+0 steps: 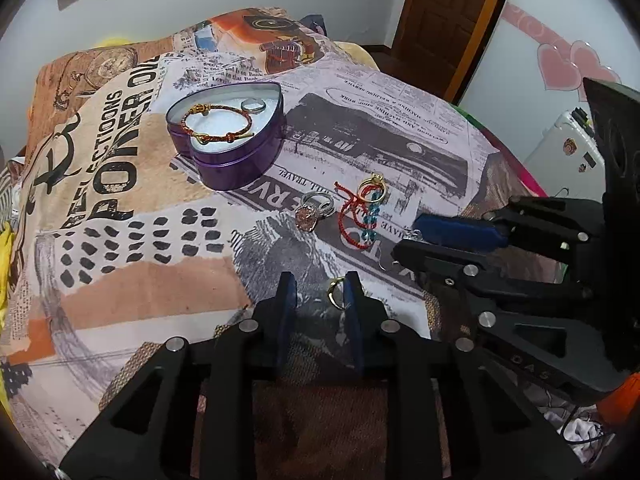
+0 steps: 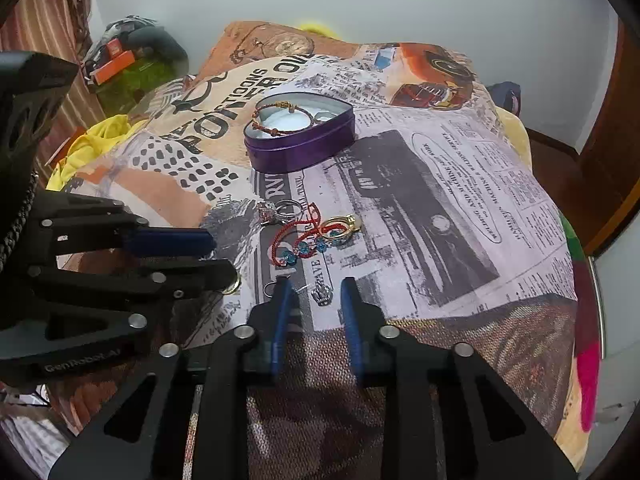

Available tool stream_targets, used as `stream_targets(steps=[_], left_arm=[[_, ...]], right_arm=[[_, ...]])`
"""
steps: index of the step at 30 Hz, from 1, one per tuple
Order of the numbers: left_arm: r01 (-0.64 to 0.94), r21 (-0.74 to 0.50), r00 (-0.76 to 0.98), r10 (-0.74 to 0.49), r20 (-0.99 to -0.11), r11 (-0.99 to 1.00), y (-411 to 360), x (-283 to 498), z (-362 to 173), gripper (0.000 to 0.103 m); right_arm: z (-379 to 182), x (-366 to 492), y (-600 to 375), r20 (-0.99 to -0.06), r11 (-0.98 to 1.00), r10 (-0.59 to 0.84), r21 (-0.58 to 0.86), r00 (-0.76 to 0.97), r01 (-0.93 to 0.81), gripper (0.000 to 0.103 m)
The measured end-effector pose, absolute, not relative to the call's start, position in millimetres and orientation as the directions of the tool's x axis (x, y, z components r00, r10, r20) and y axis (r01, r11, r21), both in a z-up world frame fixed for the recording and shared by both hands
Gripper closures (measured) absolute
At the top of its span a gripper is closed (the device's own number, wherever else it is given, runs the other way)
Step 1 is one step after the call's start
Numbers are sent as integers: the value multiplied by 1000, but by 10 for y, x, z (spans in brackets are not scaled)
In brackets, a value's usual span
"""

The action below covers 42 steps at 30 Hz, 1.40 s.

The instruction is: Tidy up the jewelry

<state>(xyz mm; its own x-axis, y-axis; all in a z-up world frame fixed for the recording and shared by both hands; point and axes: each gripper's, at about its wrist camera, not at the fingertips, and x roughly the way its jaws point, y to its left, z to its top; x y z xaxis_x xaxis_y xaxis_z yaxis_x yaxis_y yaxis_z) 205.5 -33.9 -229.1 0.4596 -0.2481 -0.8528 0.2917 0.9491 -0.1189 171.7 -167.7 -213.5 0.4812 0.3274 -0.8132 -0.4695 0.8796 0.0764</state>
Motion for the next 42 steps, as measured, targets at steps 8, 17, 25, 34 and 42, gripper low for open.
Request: stream_targets(steps=[8, 17, 25, 34, 42], left_arm=[[289, -136, 475, -265, -839, 948, -340, 2047, -2276, 98], [272, -133, 515, -261, -817, 953, -278, 1988, -2114, 98], [260, -121, 562, -252, -788, 958, -214, 1927, -1912, 98], [241, -111, 612, -239, -754, 964, -100, 1929, -1699, 98], [219, -104, 659, -225, -718, 970, 42, 2018, -1508, 98]], right_arm=[[-2161, 1721, -1665, -806, 878, 336, 81, 487, -472, 95], [-2030, 1691, -1682, -787, 883, 336, 71, 517, -465, 96], [-1816, 1655, -1711, -756, 889, 332, 51, 565, -455, 96], [-1514, 1658, -1694, -705, 895, 329, 21, 628, -446, 96], [-1301, 1696, -1623, -657, 893, 338, -3, 674, -451, 96]])
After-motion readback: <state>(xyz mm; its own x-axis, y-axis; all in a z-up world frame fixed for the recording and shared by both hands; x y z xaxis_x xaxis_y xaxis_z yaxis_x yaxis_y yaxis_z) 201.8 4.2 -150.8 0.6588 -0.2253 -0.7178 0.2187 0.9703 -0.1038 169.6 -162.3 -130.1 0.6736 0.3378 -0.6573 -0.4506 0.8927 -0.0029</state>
